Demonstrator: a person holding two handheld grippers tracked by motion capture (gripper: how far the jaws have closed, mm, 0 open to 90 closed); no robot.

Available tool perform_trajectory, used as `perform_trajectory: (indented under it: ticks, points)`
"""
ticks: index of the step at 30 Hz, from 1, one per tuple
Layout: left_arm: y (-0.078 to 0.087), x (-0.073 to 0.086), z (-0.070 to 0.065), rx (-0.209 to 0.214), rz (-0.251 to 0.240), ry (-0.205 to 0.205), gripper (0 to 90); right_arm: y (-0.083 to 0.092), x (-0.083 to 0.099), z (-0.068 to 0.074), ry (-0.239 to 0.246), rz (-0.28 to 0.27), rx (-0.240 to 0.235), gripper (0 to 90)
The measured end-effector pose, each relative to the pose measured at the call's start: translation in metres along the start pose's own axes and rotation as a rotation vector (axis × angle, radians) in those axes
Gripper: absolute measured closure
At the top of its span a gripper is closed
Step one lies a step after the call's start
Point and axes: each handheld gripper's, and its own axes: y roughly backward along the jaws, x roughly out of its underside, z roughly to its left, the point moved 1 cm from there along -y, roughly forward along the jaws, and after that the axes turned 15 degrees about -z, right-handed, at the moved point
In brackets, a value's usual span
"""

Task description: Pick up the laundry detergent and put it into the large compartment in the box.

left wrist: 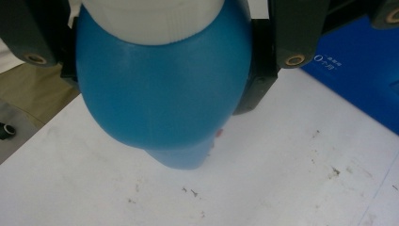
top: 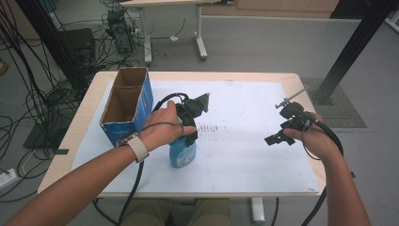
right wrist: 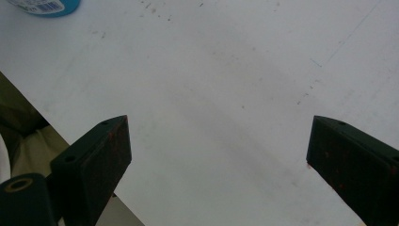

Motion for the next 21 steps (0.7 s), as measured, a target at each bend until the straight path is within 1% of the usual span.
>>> perform_trajectory:
  ticks: [13, 21]
  points:
    - [0.0001, -0.0005, -0.0003, -0.002, 0.004, -0.003, 38.6, 0.0010, 0.0008, 0.0001, 0.001, -0.004, 0.001, 6.7]
    - [0.0001, 0.0001, -0.0004, -0.002, 0.000, 0.003, 38.6, 0.0016, 0.0011, 0.0004, 0.000, -0.005, 0.001, 6.8]
